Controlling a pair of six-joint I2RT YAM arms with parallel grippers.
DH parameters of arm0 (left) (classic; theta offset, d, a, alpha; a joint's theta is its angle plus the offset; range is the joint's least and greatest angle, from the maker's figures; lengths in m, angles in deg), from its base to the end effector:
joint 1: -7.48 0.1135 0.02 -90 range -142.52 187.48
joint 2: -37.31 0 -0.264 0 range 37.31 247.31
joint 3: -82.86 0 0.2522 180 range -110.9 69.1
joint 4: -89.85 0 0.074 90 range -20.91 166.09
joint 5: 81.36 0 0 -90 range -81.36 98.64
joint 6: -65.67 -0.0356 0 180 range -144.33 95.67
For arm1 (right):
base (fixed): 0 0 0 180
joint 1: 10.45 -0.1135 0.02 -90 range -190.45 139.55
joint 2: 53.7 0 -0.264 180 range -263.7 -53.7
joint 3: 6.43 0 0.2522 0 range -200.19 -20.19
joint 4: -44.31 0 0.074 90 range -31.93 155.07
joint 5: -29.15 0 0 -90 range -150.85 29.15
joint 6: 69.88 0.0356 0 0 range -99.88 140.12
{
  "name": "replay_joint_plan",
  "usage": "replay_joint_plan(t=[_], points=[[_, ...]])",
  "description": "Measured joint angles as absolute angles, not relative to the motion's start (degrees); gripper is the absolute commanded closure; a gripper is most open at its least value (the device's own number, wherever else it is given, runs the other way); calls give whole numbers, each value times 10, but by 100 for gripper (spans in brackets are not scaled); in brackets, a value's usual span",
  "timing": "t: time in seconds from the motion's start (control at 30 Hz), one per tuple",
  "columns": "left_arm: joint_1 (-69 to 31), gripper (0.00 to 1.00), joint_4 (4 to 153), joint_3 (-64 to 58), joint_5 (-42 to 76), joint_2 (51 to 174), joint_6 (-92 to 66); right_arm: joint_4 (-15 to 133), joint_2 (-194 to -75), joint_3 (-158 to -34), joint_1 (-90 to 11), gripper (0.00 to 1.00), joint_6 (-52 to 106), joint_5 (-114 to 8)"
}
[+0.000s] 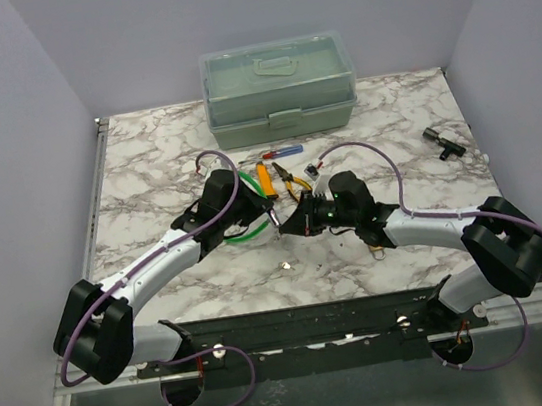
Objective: Unlock with the key
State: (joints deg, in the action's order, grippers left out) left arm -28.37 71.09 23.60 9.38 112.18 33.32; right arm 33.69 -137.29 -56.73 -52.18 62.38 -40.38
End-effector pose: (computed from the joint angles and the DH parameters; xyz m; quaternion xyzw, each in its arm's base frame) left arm 0.2303 -0.1670 0.2386 -0.1643 0.8691 -0.3438 0.3156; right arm 0.2159 0.2092 0.1960 -0.0947 0.8195 0.4749 0.3065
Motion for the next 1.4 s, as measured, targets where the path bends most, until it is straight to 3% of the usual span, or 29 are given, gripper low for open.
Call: replay_joint_plan(t=[0.13, 0.47, 1.4], points=[[-284, 100, 710, 236, 93, 1122, 333, 335, -1373, -567, -522, 80, 615, -405], [-284, 100, 710, 236, 93, 1124, 338, 333, -1349, -557, -522, 61, 606, -408], [-274, 100, 717, 236, 94, 1138, 346, 341, -1354, -538, -521, 72, 608, -396]])
